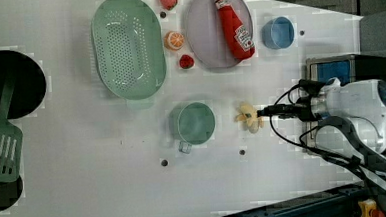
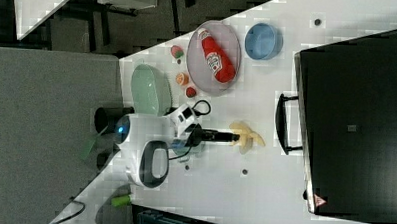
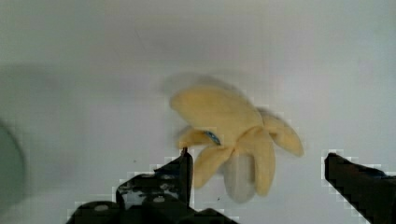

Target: Pick Banana and place it in mug.

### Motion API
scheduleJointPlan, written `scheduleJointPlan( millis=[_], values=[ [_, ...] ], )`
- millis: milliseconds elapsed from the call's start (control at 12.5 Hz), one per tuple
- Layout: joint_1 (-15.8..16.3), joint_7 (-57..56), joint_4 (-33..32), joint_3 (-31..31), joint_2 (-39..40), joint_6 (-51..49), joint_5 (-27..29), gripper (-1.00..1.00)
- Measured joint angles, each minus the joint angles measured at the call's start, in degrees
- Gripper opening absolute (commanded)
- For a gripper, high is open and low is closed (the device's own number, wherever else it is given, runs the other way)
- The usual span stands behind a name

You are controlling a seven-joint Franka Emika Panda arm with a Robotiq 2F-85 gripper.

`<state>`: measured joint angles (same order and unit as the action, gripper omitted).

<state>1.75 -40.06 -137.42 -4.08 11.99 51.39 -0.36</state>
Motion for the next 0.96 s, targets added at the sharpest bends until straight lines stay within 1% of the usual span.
scheduleJointPlan(
  millis=[80, 240, 320, 400, 560, 640, 720, 800, 960],
  values=[
    [-0.7, -1.2, 0.0, 0.3, 2.2, 2.4, 0.1, 1.0],
    [-0.7, -1.6, -0.3, -0.3, 7.5, 10.2, -0.4, 1.0],
    [-0.8, -1.6, -1.3, -0.3, 9.4, 12.2, -0.1, 1.0],
    [-0.7, -1.7, -1.8, -0.5, 10.7, 12.1, 0.0, 0.93],
    [-0.9, -2.4, -2.2, 0.7, 11.9, 13.2, 0.3, 0.4],
    [-0.2, -2.5, -2.4, 0.9, 11.4, 12.8, 0.3, 0.15],
    [0.7, -2.5, -2.4, 0.4, 10.6, 12.2, 0.3, -0.13],
    [0.7, -2.6, -2.0, 0.6, 10.0, 12.1, 0.4, -0.43],
    [-0.3, -3.0, -1.7, 1.1, 10.1, 14.0, 0.1, -0.46]
  ],
)
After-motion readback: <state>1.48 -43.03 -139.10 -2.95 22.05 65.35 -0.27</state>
